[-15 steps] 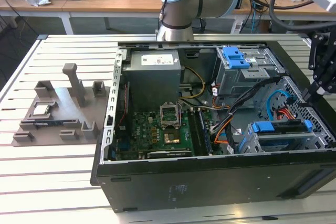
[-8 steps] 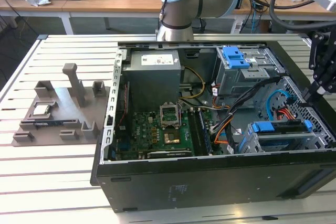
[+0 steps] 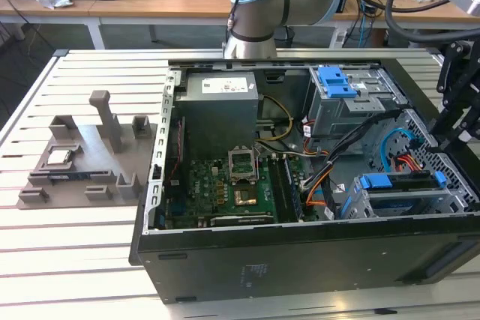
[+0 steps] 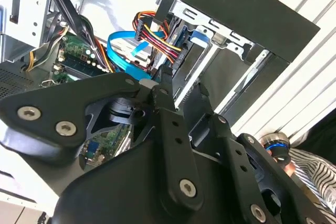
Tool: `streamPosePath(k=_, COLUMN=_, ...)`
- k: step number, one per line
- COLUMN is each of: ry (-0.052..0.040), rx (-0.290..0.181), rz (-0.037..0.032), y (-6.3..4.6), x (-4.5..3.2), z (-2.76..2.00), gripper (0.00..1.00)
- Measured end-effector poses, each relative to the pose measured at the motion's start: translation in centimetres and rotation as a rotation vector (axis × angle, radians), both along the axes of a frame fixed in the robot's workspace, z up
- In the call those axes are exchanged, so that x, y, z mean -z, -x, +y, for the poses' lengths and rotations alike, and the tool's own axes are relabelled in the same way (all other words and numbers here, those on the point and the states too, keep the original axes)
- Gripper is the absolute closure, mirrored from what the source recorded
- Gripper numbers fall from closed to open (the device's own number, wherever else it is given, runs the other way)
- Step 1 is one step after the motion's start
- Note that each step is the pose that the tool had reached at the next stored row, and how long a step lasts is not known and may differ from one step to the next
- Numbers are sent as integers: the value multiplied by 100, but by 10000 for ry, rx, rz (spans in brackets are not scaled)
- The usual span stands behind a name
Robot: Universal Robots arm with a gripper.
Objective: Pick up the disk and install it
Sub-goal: 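Insert the second disk wire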
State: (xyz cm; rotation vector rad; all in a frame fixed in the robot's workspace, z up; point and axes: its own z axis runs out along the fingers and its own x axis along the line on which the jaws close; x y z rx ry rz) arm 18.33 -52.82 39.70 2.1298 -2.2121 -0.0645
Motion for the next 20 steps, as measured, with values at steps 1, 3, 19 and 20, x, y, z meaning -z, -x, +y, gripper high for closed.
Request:
streamPosePath(k=1, ry=-3, rx=0, rz=1, y=11, x=3, z=8, gripper=64)
streamPosePath(k=3, ry=-4, rx=0, rz=1, y=55, x=24, z=48, gripper=64)
streamPosePath(k=19, ry=-5, rx=-3, rz=0, y=109, x=228, z=110, gripper=84)
streamPosePath(k=20, ry=-5, rx=-3, rz=0, y=109, x=228, z=110, gripper=84)
